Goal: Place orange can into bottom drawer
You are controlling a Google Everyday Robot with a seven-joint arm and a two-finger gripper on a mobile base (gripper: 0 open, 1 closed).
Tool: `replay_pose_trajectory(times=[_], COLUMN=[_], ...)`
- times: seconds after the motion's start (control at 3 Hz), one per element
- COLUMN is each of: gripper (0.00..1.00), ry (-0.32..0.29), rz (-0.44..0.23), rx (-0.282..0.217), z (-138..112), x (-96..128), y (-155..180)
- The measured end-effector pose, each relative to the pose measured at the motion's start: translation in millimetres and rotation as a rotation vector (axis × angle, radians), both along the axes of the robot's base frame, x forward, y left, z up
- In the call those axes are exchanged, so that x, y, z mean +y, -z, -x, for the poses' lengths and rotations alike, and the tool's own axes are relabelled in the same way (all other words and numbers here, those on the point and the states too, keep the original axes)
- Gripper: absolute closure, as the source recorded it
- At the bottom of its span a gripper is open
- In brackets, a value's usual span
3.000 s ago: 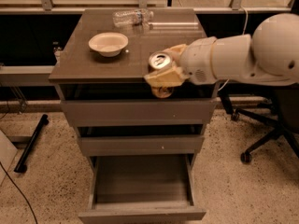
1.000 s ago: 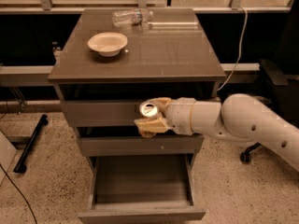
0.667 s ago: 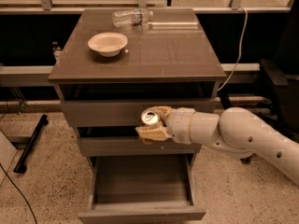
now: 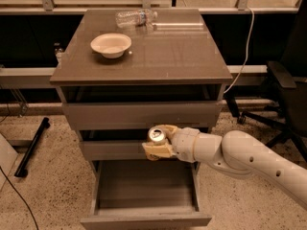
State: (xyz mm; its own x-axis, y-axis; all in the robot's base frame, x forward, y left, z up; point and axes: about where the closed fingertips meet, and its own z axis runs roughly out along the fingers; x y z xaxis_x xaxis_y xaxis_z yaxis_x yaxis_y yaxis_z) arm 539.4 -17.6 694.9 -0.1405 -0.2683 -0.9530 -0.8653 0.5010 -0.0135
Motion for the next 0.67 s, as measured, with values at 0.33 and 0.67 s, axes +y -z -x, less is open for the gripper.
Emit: replay_pose_trajectory(times=[0.33,0.67], gripper=[1.0,1.0], ry=[0.003,0.0], rz=[-0.003,-0.004], rx=[0.003,0.016], z=[-0.4,0.4], x=[0.1,3.7], y=[2.4,12.8])
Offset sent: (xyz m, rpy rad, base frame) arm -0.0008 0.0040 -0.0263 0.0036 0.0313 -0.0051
